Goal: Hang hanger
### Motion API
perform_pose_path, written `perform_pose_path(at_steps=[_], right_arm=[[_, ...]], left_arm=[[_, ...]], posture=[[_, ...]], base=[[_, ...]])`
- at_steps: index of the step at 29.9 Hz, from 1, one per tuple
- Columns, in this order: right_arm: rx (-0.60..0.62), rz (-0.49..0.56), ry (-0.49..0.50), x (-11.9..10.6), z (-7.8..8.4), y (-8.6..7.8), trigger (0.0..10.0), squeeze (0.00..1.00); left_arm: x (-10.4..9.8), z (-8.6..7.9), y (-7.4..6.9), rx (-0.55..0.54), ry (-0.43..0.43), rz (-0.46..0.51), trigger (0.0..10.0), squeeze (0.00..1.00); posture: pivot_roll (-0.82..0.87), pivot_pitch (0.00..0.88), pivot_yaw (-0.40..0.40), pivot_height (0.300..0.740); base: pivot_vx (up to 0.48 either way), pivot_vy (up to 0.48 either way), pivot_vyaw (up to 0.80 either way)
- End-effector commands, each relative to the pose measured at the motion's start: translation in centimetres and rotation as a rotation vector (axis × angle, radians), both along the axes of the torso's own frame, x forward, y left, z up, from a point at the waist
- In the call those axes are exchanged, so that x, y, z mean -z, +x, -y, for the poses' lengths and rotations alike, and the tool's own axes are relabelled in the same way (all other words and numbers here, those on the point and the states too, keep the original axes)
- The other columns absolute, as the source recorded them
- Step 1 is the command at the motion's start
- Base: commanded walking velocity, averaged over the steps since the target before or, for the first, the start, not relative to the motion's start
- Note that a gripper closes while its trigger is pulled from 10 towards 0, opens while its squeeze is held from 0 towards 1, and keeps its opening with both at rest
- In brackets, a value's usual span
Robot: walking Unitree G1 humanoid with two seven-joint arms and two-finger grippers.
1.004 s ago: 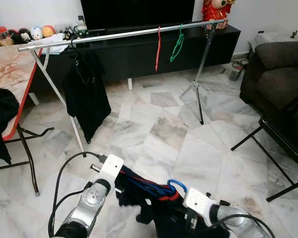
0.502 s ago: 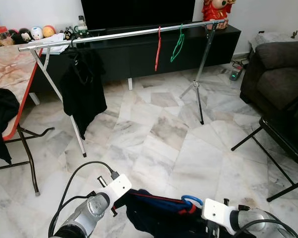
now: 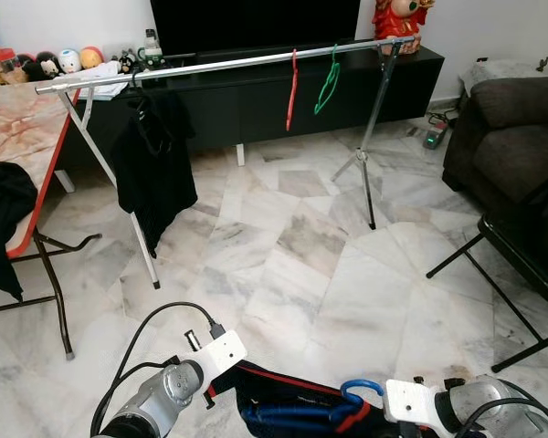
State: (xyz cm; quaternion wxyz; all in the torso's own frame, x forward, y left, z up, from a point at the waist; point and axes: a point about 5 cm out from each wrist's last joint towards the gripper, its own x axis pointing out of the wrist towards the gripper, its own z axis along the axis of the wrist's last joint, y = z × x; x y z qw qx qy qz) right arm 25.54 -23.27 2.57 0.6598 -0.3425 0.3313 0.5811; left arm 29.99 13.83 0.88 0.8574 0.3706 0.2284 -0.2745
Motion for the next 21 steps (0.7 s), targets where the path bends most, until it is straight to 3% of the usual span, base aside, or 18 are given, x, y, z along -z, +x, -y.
perform_pose_path(at_steps=[1,2,4,5,6,7,8,11,12,15,21], right_arm=[[0.036,-0.074,-0.077,0.3,2.6,-1.2,0.0,0.0],[0.024,-0.081,-0.057,0.4,2.0,-1.3,0.0,0.0],[0.015,-0.089,-0.04,0.6,1.6,-1.4,0.0,0.0],[0.011,-0.1,-0.013,0.7,1.1,-1.4,0.0,0.0],[0.008,-0.106,0.003,0.7,0.9,-1.5,0.0,0.0],[0.006,-0.11,0.013,0.8,0.7,-1.5,0.0,0.0],[-0.003,-0.125,0.03,0.9,0.3,-1.6,0.0,0.0],[-0.014,-0.141,0.049,1.0,-0.1,-1.8,0.0,0.0],[-0.018,-0.155,0.08,1.2,-0.7,-1.9,0.0,0.0],[-0.02,-0.173,0.129,1.3,-1.5,-2.1,0.0,0.0],[-0.021,-0.18,0.163,1.7,-2.5,-2.2,0.0,0.0]], left_arm=[[-0.2,-3.2,0.2,-0.079,0.039,-0.011,4.4,0.0],[-0.8,-2.1,0.4,-0.052,-0.077,-0.008,10.0,0.0],[-1.4,-1.3,0.6,-0.016,-0.164,0.0,10.0,0.0],[-2.0,-0.8,0.6,0.036,-0.21,0.003,10.0,0.13],[-2.3,-0.8,0.7,0.053,-0.221,0.008,10.0,0.83],[-2.5,-0.8,0.8,0.06,-0.224,0.011,10.0,0.83],[-2.7,-0.9,0.8,0.088,-0.23,-0.007,10.0,1.0],[-2.8,-0.9,0.5,0.141,-0.24,-0.06,10.0,1.0],[-3.1,-1.0,0.0,0.209,-0.263,-0.129,10.0,1.0],[-3.9,-1.5,-0.5,0.256,-0.31,-0.199,10.0,1.0],[-6.0,-2.6,-0.7,0.276,-0.366,-0.201,10.0,1.0]], posture=[[-0.01,0.102,0.039,0.74],[-0.01,0.102,0.039,0.74],[-0.01,0.101,0.04,0.74],[-0.01,0.1,0.04,0.74],[-0.01,0.098,0.04,0.74],[-0.01,0.098,0.04,0.74],[0.0,0.097,0.039,0.74],[0.0,0.097,0.039,0.74],[0.01,0.089,0.04,0.74],[0.01,0.083,0.043,0.74],[0.01,0.08,0.044,0.74]], base=[[0.0,0.0,0.0],[0.0,0.0,0.0],[0.0,0.0,0.0],[0.0,0.0,0.0],[0.0,0.0,0.0],[0.0,0.0,0.0],[0.0,0.0,0.0],[0.0,0.0,0.0],[0.0,0.0,0.0],[0.0,0.0,0.0],[0.0,0.0,0.0]])
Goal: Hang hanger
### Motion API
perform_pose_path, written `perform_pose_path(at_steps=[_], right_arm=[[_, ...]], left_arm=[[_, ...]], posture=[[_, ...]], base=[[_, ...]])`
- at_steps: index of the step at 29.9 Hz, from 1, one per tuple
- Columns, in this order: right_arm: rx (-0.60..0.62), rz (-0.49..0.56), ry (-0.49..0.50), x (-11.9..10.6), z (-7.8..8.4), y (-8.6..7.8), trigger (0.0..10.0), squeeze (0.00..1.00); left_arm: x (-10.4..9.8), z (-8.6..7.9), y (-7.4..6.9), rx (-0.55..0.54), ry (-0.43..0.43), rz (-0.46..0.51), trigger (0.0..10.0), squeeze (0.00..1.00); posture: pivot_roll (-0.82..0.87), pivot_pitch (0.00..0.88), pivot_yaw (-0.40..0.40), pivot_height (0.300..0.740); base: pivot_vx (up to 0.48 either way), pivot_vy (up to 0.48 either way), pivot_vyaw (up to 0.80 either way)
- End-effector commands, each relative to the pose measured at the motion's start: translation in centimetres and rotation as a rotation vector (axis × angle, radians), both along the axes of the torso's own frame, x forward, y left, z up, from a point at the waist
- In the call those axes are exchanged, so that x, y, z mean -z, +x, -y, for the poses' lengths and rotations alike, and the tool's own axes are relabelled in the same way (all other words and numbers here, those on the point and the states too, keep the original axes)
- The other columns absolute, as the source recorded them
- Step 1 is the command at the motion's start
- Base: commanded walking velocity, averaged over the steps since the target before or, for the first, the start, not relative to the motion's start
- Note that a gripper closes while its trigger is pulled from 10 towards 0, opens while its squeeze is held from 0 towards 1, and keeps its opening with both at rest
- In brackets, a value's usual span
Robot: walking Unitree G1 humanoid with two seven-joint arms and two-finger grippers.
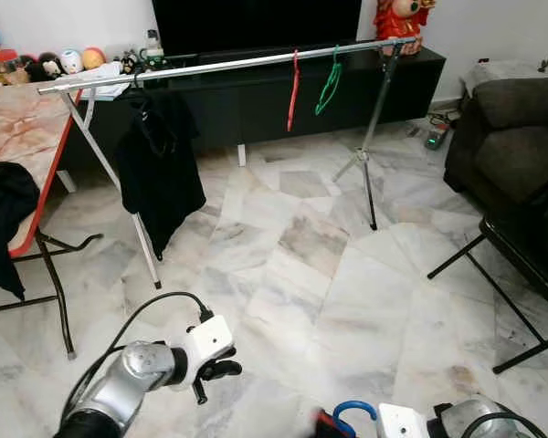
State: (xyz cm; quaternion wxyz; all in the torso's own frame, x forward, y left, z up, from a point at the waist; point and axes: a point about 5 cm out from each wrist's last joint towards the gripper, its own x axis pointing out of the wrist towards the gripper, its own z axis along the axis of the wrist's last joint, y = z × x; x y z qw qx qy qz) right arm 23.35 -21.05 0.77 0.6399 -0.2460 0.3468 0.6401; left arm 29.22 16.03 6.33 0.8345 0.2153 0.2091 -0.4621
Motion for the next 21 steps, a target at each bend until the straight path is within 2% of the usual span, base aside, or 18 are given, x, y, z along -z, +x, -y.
perform_pose_path(at_steps=[1,4,5,6,7,9,10,12,13,14,15,16,20,21], right_arm=[[0.017,0.019,0.037,0.1,-0.7,0.1,0.0,0.0],[0.059,0.082,0.065,0.0,-1.4,0.7,0.0,0.0],[0.059,0.082,0.065,0.0,-1.4,0.7,0.0,0.0],[0.143,0.172,0.106,-0.4,-1.9,1.8,0.0,0.0],[0.207,0.229,0.145,-0.8,-2.2,2.5,0.0,0.0],[0.286,0.307,0.183,-1.3,-2.3,3.4,0.0,0.0],[0.364,0.353,0.237,-1.8,-2.5,4.0,0.0,0.0],[0.444,0.389,0.292,-2.3,-2.5,4.5,0.0,0.0],[0.58,0.454,0.35,-2.9,-2.5,5.4,0.0,0.0],[0.58,0.454,0.35,-2.9,-2.5,5.4,0.0,0.0],[0.704,0.504,0.391,-3.3,-2.4,6.1,0.0,0.0],[0.76,0.535,0.405,-3.3,-2.5,6.3,0.0,0.0],[0.918,0.669,0.4,-3.3,-3.2,6.7,0.0,0.0],[0.918,0.669,0.4,-3.3,-3.2,6.7,0.0,0.0]], left_arm=[[-1.6,-0.8,0.2,-0.02,-0.052,0.021,10.0,1.0],[-3.3,-1.2,0.6,-0.053,-0.142,0.047,10.0,1.0],[-3.3,-1.2,0.6,-0.053,-0.142,0.047,10.0,1.0],[-4.8,-1.3,0.6,-0.073,-0.256,0.039,10.0,1.0],[-5.6,-1.2,0.5,-0.077,-0.317,0.037,10.0,1.0],[-6.1,-1.1,0.4,-0.085,-0.36,0.039,10.0,1.0],[-6.4,-1.1,0.5,-0.098,-0.387,0.048,10.0,1.0],[-6.8,-1.0,0.6,-0.113,-0.407,0.065,10.0,1.0],[-7.3,-1.0,1.1,-0.161,-0.428,0.116,10.0,1.0],[-7.3,-1.0,1.1,-0.161,-0.428,0.116,10.0,1.0],[-7.8,-1.0,1.6,-0.21,-0.444,0.165,10.0,0.56],[-8.0,-1.0,1.9,-0.241,-0.439,0.205,10.0,0.0],[-7.6,0.3,1.7,-0.234,-0.474,0.149,10.0,0.0],[-7.6,0.3,1.7,-0.234,-0.474,0.149,10.0,0.0]], posture=[[0.02,0.081,0.044,0.74],[0.02,0.088,0.046,0.74],[0.02,0.088,0.046,0.74],[0.03,0.092,0.047,0.74],[0.03,0.095,0.048,0.74],[0.02,0.099,0.051,0.74],[0.02,0.102,0.052,0.74],[0.02,0.103,0.052,0.74],[0.02,0.103,0.052,0.74],[0.02,0.103,0.052,0.74],[0.02,0.11,0.054,0.74],[0.02,0.11,0.054,0.74],[0.02,0.112,0.064,0.74],[0.02,0.112,0.064,0.74]], base=[[0.0,0.0,0.0],[0.0,0.0,0.0],[0.0,0.0,0.0],[0.0,0.0,0.0],[0.0,0.0,0.0],[0.0,0.0,0.0],[0.0,0.0,0.0],[0.0,0.0,0.0],[0.0,0.0,0.0],[0.0,0.0,0.0],[0.0,0.0,0.0],[0.0,0.0,0.0],[0.0,0.0,0.0],[0.0,0.0,0.0]])
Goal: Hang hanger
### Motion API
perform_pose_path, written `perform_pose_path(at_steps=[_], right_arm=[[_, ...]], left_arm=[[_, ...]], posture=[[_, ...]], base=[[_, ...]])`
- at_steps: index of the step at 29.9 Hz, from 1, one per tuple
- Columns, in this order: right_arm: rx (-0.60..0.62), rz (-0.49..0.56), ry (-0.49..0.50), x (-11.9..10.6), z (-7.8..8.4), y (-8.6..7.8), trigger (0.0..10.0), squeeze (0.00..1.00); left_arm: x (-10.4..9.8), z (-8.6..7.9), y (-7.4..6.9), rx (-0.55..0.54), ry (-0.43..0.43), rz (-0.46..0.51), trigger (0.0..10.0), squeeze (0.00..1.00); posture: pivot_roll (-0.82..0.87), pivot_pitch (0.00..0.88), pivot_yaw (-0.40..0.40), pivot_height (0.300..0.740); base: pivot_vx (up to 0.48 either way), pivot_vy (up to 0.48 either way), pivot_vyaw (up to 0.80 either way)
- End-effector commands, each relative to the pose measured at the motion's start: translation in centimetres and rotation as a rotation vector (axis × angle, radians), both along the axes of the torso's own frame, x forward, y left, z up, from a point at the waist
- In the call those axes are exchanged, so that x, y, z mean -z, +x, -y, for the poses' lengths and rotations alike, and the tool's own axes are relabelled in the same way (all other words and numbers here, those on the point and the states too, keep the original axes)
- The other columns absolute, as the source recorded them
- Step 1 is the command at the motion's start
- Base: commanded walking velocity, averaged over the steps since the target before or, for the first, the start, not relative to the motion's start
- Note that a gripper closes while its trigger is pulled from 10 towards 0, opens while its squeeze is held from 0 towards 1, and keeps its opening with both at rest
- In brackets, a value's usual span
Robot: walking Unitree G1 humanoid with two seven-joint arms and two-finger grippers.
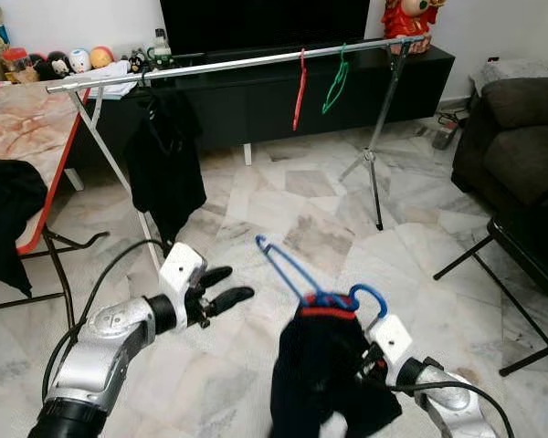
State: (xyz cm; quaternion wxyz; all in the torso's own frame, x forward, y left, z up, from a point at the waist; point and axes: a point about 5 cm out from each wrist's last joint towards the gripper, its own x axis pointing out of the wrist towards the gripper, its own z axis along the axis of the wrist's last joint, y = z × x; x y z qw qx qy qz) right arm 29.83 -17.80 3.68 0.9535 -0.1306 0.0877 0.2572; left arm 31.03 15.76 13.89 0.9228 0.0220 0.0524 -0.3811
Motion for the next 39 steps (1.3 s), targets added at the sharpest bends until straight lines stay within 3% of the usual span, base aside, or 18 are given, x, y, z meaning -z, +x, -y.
perform_pose_path(at_steps=[1,2,5,6,8,13,18,20,21,25,26,27,29,32,36,38,39], right_arm=[[0.081,0.043,0.169,-0.6,-0.5,0.4,0.0,0.0],[0.13,0.068,0.334,-1.1,-0.9,0.6,0.0,0.0],[0.211,0.117,0.482,-1.9,-0.8,1.0,0.0,0.0],[0.211,0.117,0.482,-1.9,-0.8,1.0,0.0,0.0],[0.273,0.128,0.627,-2.7,-0.3,1.6,0.0,0.0],[0.316,0.114,0.665,-3.1,0.4,2.4,0.0,0.0],[0.342,0.126,0.765,-3.4,0.8,2.6,0.0,0.0],[0.399,0.147,0.867,-3.6,1.4,2.7,0.0,0.0],[0.453,0.193,1.017,-4.1,2.3,2.8,0.0,0.0],[0.442,0.236,1.107,-4.6,2.7,2.8,0.0,0.0],[0.414,0.229,1.062,-4.6,2.4,2.8,0.0,0.0],[0.296,0.171,0.804,-4.1,0.8,2.7,0.0,0.0],[0.21,0.138,0.643,-3.5,-0.3,2.4,0.0,0.0],[0.011,0.042,0.508,-2.2,-1.9,1.4,0.0,0.0],[-0.063,-0.002,0.405,-1.7,-1.6,1.1,0.0,0.0],[-0.192,-0.07,0.259,-0.8,-1.8,0.3,0.0,0.0],[-0.192,-0.07,0.259,-0.8,-1.8,0.3,0.0,0.0]], left_arm=[[0.0,0.3,-0.1,0.007,0.002,-0.013,10.0,0.0],[0.0,0.5,-0.1,0.013,0.0,-0.012,10.0,0.0],[-0.2,0.9,-0.2,0.024,-0.017,-0.012,10.0,0.0],[-0.2,0.9,-0.2,0.024,-0.017,-0.012,10.0,0.0],[0.0,1.0,-0.3,0.026,-0.019,-0.019,10.0,0.0],[0.9,1.1,-0.4,0.009,0.0,-0.042,10.0,0.0],[1.4,1.5,-0.4,-0.021,-0.006,-0.056,10.0,0.0],[1.6,1.4,-0.2,-0.042,0.0,-0.058,10.0,0.0],[1.7,1.5,-0.1,-0.053,0.015,-0.061,10.0,0.0],[1.6,1.6,0.0,-0.054,0.022,-0.058,10.0,0.0],[1.6,1.6,0.0,-0.057,0.023,-0.056,10.0,0.0],[1.5,1.5,0.2,-0.066,0.029,-0.049,10.0,0.0],[1.5,1.4,0.3,-0.071,0.031,-0.047,10.0,0.0],[1.3,1.4,0.3,-0.073,0.038,-0.038,10.0,0.0],[1.2,1.1,0.3,-0.079,0.045,-0.032,10.0,0.0],[1.2,0.9,0.1,-0.064,0.062,-0.031,10.0,0.0],[1.2,0.9,0.1,-0.064,0.062,-0.031,10.0,0.0]], posture=[[0.02,0.112,0.067,0.74],[0.02,0.113,0.068,0.74],[0.03,0.112,0.07,0.74],[0.03,0.112,0.07,0.74],[0.03,0.113,0.07,0.74],[0.02,0.112,0.065,0.74],[0.02,0.113,0.063,0.74],[0.03,0.114,0.063,0.74],[0.03,0.114,0.062,0.74],[0.03,0.113,0.066,0.74],[0.03,0.113,0.066,0.74],[0.03,0.114,0.067,0.74],[0.03,0.114,0.067,0.74],[0.03,0.114,0.063,0.74],[0.03,0.113,0.062,0.74],[0.03,0.112,0.062,0.74],[0.03,0.112,0.062,0.74]], base=[[0.0,0.0,0.0],[0.0,0.0,0.0],[0.0,0.0,0.0],[0.0,0.0,0.0],[0.0,0.0,0.0],[0.0,0.0,0.0],[0.0,0.0,0.0],[0.0,0.0,0.0],[0.0,0.0,0.0],[0.0,0.0,0.0],[0.0,0.0,0.0],[0.0,0.0,0.0],[0.0,0.0,0.0],[0.0,0.0,0.0],[0.0,0.0,0.0],[0.0,0.0,0.0],[0.0,0.0,0.0]])
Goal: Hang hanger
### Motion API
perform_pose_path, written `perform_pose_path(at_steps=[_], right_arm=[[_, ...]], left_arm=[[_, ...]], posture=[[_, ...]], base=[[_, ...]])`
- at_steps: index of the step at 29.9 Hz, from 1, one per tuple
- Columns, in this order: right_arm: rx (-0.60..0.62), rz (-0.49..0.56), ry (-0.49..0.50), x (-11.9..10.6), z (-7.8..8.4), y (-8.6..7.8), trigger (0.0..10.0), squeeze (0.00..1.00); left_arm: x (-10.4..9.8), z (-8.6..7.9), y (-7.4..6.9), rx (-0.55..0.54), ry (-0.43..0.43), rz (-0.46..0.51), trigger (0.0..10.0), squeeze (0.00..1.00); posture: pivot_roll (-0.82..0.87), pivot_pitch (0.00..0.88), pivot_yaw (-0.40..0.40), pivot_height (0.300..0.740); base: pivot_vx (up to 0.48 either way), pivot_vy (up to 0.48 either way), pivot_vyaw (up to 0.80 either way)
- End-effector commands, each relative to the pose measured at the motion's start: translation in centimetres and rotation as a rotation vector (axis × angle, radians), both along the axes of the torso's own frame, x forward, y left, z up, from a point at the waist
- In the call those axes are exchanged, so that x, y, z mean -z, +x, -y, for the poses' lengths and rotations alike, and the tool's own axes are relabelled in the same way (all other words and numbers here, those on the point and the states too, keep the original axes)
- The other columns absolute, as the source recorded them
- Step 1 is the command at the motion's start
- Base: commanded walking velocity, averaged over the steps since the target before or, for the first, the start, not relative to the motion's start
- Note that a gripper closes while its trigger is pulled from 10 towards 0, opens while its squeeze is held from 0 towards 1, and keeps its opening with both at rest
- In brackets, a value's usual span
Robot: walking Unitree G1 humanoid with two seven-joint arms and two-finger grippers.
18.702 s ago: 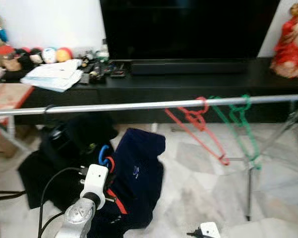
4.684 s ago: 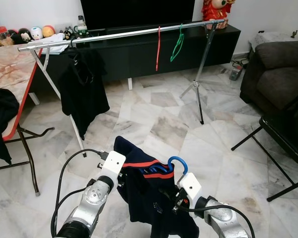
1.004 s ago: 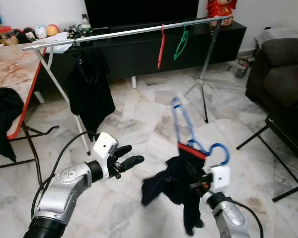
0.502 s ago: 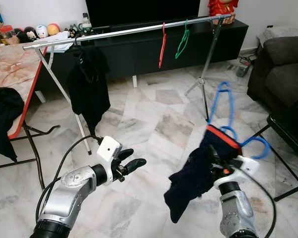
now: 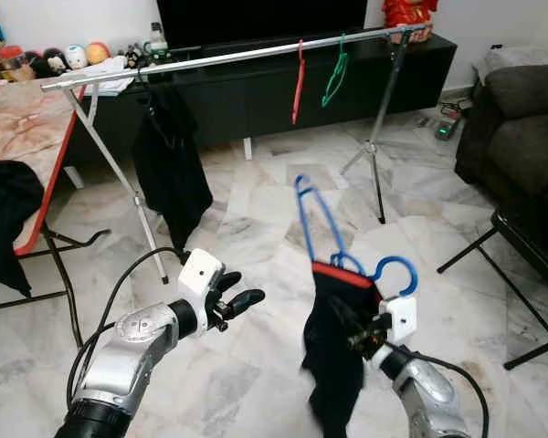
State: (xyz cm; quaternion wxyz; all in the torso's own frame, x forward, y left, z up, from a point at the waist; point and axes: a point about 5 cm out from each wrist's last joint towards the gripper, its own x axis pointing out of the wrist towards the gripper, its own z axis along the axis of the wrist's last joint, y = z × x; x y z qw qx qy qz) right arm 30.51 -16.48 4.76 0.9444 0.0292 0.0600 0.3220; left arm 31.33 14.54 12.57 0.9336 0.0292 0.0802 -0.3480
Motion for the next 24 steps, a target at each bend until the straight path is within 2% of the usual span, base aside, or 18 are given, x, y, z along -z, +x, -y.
perform_pose_path(at_steps=[1,4,5,7,9,10,12,15,17,21,24], right_arm=[[-0.134,-0.024,-0.121,0.7,-0.4,-0.7,0.0,0.0],[-0.247,-0.081,-0.27,1.5,0.7,-1.4,0.0,0.0],[-0.247,-0.081,-0.27,1.5,0.7,-1.4,0.0,0.0],[-0.3,-0.115,-0.31,1.8,1.4,-1.8,0.0,0.0],[-0.34,-0.144,-0.321,1.9,1.8,-2.1,0.0,0.0],[-0.417,-0.188,-0.346,2.3,2.3,-2.8,0.0,0.0],[-0.417,-0.188,-0.346,2.3,2.3,-2.8,0.0,0.0],[-0.587,-0.283,-0.368,2.9,2.7,-4.1,0.0,0.0],[-0.615,-0.298,-0.362,3.0,2.7,-4.4,0.0,0.0],[-0.752,-0.361,-0.366,3.3,2.5,-5.2,0.0,0.0],[-0.843,-0.391,-0.406,3.5,2.3,-5.6,0.0,0.0]], left_arm=[[-0.2,-0.3,-0.3,0.019,0.031,0.011,10.0,0.0],[-0.4,-0.4,-1.0,0.104,0.078,0.013,10.0,0.0],[-0.4,-0.4,-1.0,0.104,0.078,0.013,10.0,0.0],[-0.1,-0.8,-1.5,0.152,0.149,-0.004,10.0,0.0],[0.4,-1.1,-1.8,0.186,0.22,-0.017,10.0,0.0],[0.6,-1.5,-2.4,0.238,0.279,-0.031,10.0,0.0],[0.6,-1.5,-2.4,0.238,0.279,-0.031,10.0,0.0],[0.6,-1.6,-3.7,0.358,0.337,-0.076,10.0,0.0],[0.7,-1.6,-3.9,0.379,0.358,-0.085,10.0,0.0],[2.0,-1.7,-4.2,0.442,0.502,-0.11,10.0,0.0],[1.8,-0.9,-4.5,0.517,0.505,-0.114,10.0,0.0]], posture=[[0.03,0.112,0.061,0.74],[0.03,0.111,0.058,0.74],[0.03,0.111,0.058,0.74],[0.03,0.11,0.056,0.74],[0.03,0.11,0.056,0.74],[0.03,0.105,0.056,0.74],[0.03,0.105,0.056,0.74],[0.03,0.094,0.053,0.74],[0.03,0.094,0.053,0.74],[0.04,0.075,0.049,0.74],[0.04,0.064,0.042,0.74]], base=[[0.0,0.0,0.0],[0.0,0.0,0.0],[0.0,0.0,0.0],[0.0,0.0,0.0],[0.0,0.0,0.0],[0.0,0.0,0.0],[0.0,0.0,0.0],[0.0,0.0,0.0],[0.0,0.0,0.0],[0.0,0.0,0.0],[0.0,0.0,0.0]])
